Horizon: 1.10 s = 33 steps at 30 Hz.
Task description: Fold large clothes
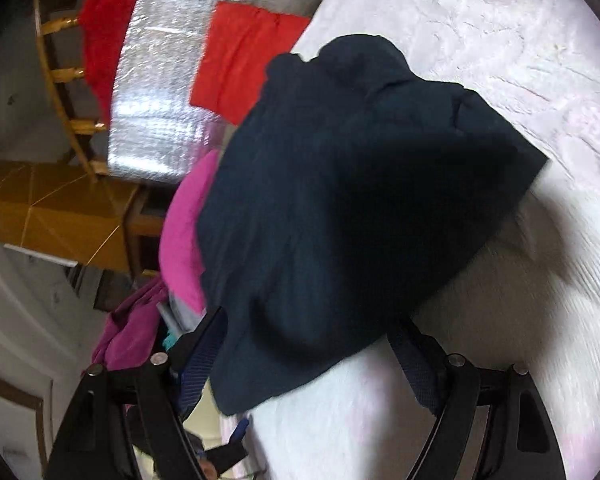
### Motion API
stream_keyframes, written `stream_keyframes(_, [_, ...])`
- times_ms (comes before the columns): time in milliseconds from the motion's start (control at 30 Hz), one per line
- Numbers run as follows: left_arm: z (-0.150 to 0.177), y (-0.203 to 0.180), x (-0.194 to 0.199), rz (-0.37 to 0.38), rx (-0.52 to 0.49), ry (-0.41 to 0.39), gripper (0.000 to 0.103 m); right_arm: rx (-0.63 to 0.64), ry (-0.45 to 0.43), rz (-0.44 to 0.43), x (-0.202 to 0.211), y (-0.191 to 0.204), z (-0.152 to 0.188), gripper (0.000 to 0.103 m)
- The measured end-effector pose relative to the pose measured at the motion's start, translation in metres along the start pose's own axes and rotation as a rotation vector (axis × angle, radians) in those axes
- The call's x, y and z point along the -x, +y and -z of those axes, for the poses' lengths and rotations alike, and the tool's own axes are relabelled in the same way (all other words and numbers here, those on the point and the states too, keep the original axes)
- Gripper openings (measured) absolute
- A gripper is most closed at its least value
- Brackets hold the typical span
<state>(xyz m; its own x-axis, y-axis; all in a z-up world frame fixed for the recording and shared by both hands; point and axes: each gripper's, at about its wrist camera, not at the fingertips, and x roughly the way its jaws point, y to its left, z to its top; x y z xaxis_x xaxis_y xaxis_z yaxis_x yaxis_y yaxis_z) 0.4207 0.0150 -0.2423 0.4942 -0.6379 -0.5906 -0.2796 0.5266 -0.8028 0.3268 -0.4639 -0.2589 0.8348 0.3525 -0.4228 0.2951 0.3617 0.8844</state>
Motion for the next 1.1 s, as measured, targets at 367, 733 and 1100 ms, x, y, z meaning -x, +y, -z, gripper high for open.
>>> stream_keyframes(367, [-0.008,-0.011,-0.011,0.019,-0.052,-0.107,0.049,0.025,-0.086,0.104,-0.028,0.012,-0.014,0.048])
stream_keyframes(733, [0.003,-0.022,0.03,0.047,-0.198,-0.158,0.021,0.189,-0.123,0.155,0.005,0.055,0.013,0.03])
stream_keyframes(1100, [0.052,0.002,0.072,-0.066,-0.268,-0.16,0.021,0.097,-0.016,0.128,0.045,0.022,0.059,0.03])
